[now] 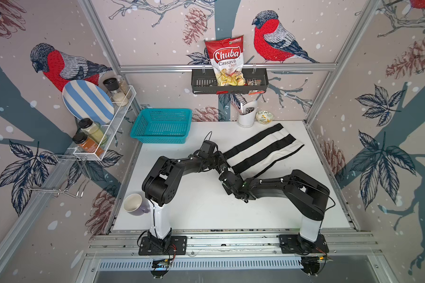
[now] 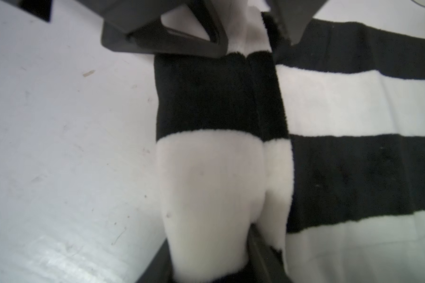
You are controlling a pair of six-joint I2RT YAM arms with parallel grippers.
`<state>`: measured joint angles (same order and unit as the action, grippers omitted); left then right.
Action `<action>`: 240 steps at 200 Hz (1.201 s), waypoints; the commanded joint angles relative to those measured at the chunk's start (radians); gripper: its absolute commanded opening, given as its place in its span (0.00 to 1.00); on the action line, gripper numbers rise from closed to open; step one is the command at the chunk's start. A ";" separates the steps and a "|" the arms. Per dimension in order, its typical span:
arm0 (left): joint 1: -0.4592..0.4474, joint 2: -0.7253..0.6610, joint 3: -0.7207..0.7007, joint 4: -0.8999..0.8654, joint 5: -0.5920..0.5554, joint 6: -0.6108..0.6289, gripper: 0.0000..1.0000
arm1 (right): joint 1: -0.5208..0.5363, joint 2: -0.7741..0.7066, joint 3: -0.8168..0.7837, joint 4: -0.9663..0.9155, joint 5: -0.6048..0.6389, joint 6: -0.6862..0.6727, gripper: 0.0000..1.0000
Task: Roll up the pillowcase
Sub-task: Roll the pillowcase at the center of the board.
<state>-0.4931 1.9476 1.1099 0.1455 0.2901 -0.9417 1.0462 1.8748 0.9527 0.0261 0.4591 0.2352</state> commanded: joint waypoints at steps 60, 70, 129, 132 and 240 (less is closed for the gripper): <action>0.048 -0.126 0.096 -0.208 -0.056 0.165 0.80 | -0.066 -0.091 -0.097 0.123 -0.469 0.206 0.00; 0.051 -0.155 0.104 -0.238 -0.079 0.190 0.81 | -0.095 -0.109 -0.130 0.187 -0.552 0.252 0.00; 0.041 -0.282 -0.047 -0.213 -0.051 0.124 0.78 | -0.297 -0.126 -0.265 0.445 -0.895 0.472 0.00; 0.037 -0.284 -0.058 -0.201 -0.044 0.113 0.78 | -0.304 -0.120 -0.268 0.458 -0.910 0.480 0.00; -0.036 -0.034 0.058 -0.274 -0.026 -0.005 0.62 | -0.382 -0.078 -0.279 0.474 -0.992 0.489 0.00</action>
<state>-0.5251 1.8744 1.1107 -0.0345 0.2901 -0.9607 0.6682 1.7962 0.6731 0.5186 -0.5190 0.7322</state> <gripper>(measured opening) 0.676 0.115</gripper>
